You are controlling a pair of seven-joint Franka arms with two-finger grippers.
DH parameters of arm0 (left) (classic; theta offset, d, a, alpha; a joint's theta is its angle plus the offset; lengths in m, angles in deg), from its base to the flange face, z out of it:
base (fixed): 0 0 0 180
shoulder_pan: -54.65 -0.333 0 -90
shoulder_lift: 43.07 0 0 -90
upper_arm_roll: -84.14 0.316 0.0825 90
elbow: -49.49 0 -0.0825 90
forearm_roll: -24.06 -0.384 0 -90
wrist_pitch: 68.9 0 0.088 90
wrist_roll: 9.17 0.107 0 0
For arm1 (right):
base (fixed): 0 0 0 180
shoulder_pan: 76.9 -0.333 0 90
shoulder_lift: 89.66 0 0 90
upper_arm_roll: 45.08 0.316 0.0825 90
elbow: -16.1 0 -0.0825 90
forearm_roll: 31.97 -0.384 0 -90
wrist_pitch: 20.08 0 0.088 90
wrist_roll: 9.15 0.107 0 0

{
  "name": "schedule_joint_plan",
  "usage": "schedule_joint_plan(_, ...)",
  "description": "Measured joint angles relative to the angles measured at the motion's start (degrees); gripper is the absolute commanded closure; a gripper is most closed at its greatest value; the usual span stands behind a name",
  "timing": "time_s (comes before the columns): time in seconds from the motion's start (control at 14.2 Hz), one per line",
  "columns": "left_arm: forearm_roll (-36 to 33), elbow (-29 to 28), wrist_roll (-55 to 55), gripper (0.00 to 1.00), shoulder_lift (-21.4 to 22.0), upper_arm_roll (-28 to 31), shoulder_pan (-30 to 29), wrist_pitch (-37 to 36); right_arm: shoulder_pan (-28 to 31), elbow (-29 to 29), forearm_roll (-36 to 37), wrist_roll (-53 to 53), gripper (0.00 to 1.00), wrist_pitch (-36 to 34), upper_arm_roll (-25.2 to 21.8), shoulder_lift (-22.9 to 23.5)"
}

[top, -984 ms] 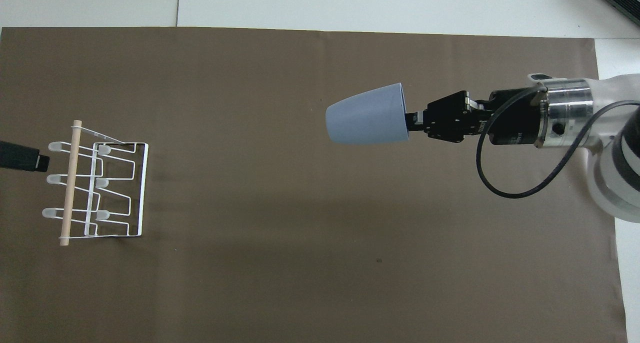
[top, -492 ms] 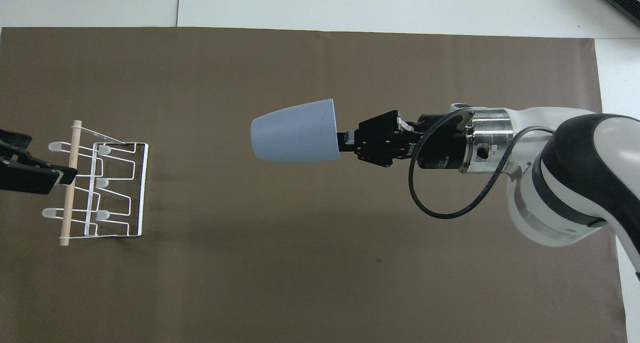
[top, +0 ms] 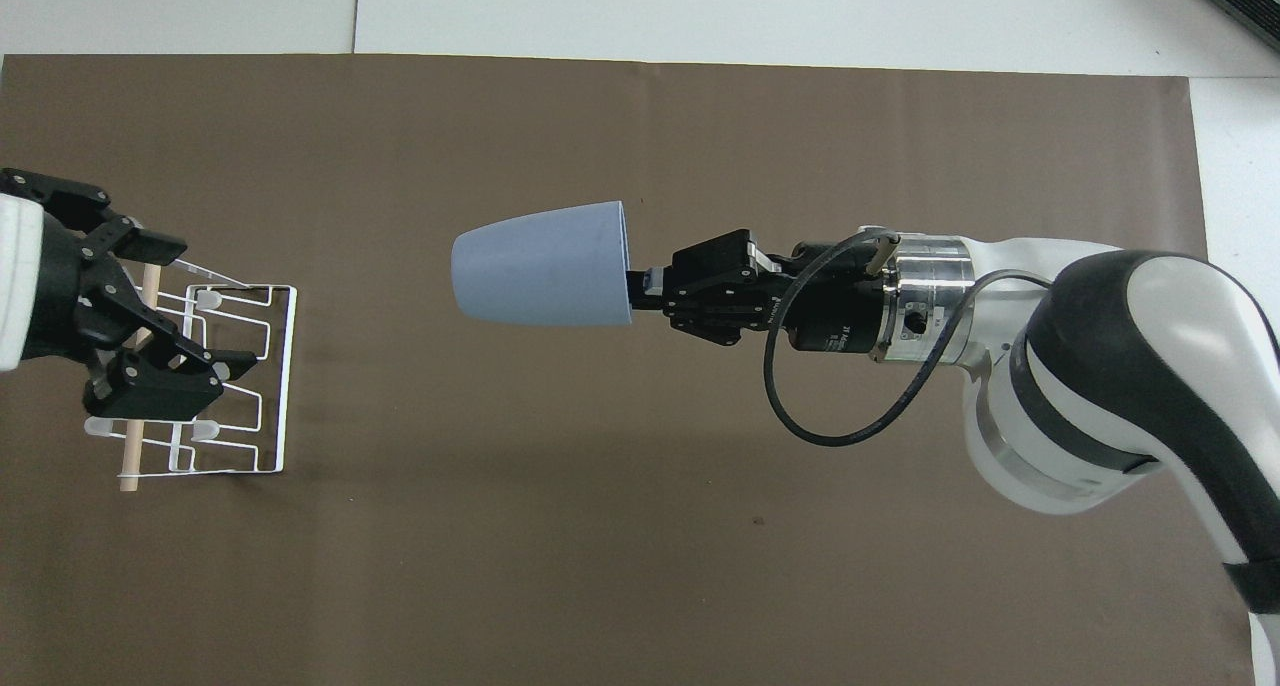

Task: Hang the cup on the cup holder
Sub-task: 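Hold the cup with the right gripper while the left gripper grasps it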

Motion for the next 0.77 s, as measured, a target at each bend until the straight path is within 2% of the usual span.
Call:
schedule_joint_plan(0.35,0.70,-0.31,0.63,0.00,0.02,-7.05,0.29,6.28,0.02,-0.08,0.00,-0.01,1.00,0.00,-0.08,-0.07)
schedule_joint_plan(0.77,6.15,-1.64,1.39,0.00,-0.28,-8.53,1.45,11.91,0.12,-0.11,0.00,-0.02,1.00,0.04,-0.12,-0.09)
